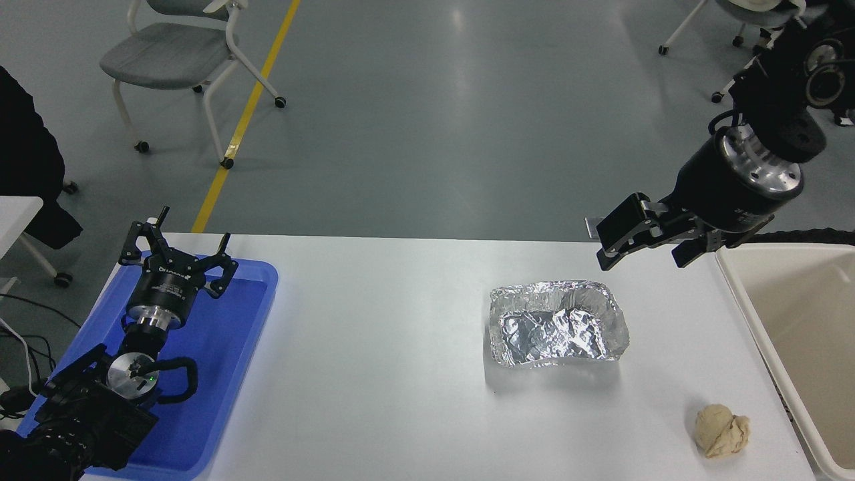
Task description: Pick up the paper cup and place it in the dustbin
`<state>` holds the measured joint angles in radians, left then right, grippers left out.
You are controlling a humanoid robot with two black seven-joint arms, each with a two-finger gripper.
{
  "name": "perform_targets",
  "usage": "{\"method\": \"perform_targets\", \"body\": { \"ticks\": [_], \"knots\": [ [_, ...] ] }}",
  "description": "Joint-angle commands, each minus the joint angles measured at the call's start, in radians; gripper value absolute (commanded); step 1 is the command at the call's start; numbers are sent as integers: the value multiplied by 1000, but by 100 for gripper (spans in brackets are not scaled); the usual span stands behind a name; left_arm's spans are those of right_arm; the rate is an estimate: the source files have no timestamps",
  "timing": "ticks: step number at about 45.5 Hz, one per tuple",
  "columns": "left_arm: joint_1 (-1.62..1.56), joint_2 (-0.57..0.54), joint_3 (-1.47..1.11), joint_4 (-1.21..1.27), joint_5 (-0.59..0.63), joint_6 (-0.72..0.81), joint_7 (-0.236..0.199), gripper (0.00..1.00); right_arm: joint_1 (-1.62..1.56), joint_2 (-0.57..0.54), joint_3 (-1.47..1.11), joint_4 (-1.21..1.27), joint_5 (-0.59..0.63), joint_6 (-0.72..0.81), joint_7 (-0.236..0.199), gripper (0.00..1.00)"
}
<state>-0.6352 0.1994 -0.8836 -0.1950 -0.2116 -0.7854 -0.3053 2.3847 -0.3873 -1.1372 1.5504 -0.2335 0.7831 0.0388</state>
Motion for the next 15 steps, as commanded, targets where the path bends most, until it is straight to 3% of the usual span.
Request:
{"method": "perform_targets", "body": {
  "ticks": [1,15],
  "knots": [
    [0,0,0,-3,0,0,0,100,22,-8,-41,34,19,2,0,100],
    [0,0,0,0,0,0,0,100,17,-27,-41,37,13,2,0,100]
  ]
}}
